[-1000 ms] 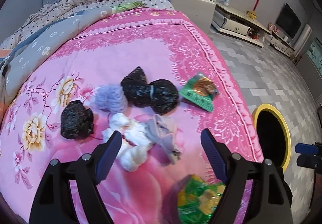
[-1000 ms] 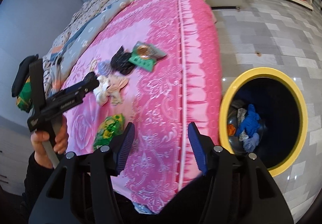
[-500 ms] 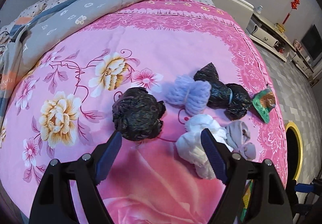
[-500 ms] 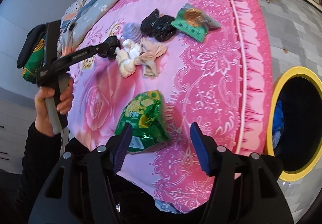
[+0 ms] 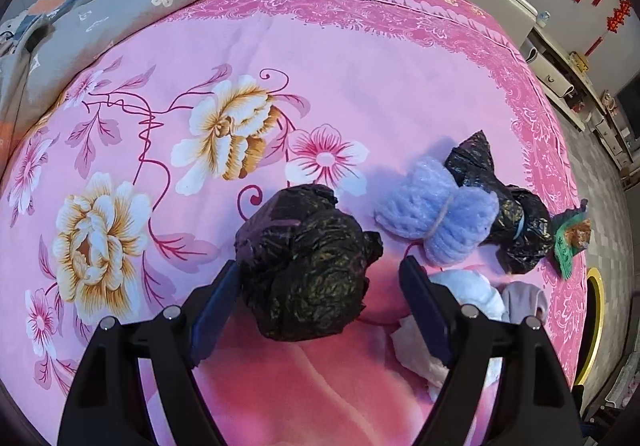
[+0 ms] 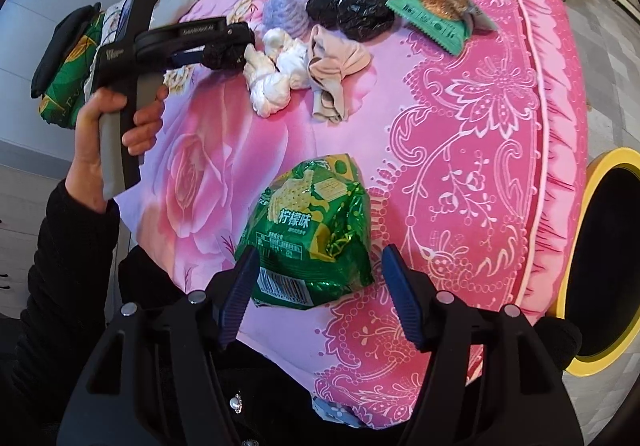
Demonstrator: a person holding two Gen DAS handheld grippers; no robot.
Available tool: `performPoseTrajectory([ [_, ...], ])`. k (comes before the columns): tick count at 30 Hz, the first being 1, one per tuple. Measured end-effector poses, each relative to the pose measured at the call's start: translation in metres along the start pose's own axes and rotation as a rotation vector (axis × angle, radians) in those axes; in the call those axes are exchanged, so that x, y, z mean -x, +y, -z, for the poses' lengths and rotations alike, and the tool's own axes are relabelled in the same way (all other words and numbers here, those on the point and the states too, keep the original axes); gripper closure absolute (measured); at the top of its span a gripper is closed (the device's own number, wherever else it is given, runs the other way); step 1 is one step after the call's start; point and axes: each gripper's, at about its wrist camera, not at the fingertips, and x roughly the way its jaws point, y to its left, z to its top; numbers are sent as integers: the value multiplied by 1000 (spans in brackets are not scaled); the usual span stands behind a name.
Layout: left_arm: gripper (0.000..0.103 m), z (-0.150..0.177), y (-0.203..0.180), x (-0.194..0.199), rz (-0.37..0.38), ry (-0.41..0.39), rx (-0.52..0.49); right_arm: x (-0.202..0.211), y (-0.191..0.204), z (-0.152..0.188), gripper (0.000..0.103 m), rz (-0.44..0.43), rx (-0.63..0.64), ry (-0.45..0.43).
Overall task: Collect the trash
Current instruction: 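Grasp the black plastic bag with the left tool while the right tool grasps the green snack bag, then lift the black bag and green snack bag and carry both over the yellow bin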
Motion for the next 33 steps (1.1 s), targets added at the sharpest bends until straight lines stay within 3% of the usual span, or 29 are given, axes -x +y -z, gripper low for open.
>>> performPoseTrajectory([
  [3,27,-2,-2,-8,-3,9,-4,-12,3,-1,43,-1,19,25],
  [6,34,-4,-2,-16,-5,26,-8,-19,9,-3,45,-8,36,37],
  [8,47,-4,-2,-20,-19,33,-1,-21,13,-6,48,-4,58,38],
  [14,61,-4,-2,-24,-34,31,13,-28,20,-10,56,-3,96,56],
  [23,65,-3,0,-15,-24,23,32,-32,24,-8,72,-11,102,45],
  [33,65,15,1,18,-17,8,22,-8,15,2,73,11,78,-19],
])
